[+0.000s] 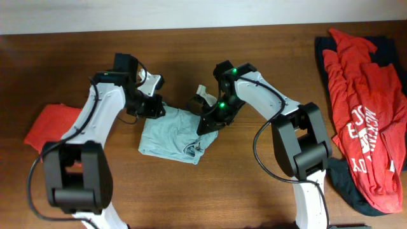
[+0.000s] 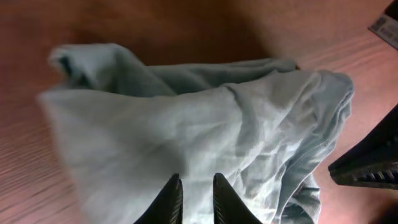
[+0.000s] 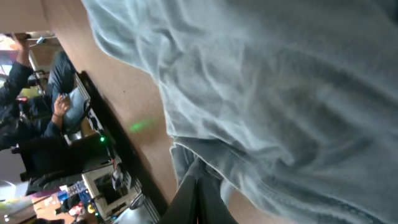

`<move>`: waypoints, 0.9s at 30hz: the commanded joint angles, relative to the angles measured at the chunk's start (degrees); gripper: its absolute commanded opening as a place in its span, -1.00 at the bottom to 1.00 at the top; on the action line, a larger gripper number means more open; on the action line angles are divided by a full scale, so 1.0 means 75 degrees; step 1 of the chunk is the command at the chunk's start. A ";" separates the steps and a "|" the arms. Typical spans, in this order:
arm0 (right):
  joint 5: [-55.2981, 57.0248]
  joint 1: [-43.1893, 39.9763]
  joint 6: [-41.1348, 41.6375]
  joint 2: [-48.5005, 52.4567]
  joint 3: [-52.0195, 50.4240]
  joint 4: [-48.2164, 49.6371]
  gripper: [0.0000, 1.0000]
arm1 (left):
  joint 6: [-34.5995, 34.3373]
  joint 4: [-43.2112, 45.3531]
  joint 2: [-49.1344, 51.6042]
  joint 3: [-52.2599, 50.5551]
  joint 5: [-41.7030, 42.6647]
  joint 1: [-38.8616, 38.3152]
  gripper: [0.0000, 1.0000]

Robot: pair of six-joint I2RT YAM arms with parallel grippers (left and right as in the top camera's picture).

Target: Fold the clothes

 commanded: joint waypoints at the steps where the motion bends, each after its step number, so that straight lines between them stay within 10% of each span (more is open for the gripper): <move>1: -0.0198 0.0006 0.0093 -0.0111 -0.0143 0.0102 -0.89 | 0.0495 0.0052 0.0431 -0.0052 0.0580 0.0006 -0.65; 20: 0.0647 0.0720 0.1693 0.0490 -0.1259 0.1378 -0.78 | 0.0490 0.0600 0.1020 -0.0367 -0.0769 0.0289 -0.63; 27: 0.0901 0.0720 0.1711 0.0490 -0.1585 0.1370 -0.77 | 0.0463 0.0131 0.1020 -0.0501 -0.1276 0.0583 -0.31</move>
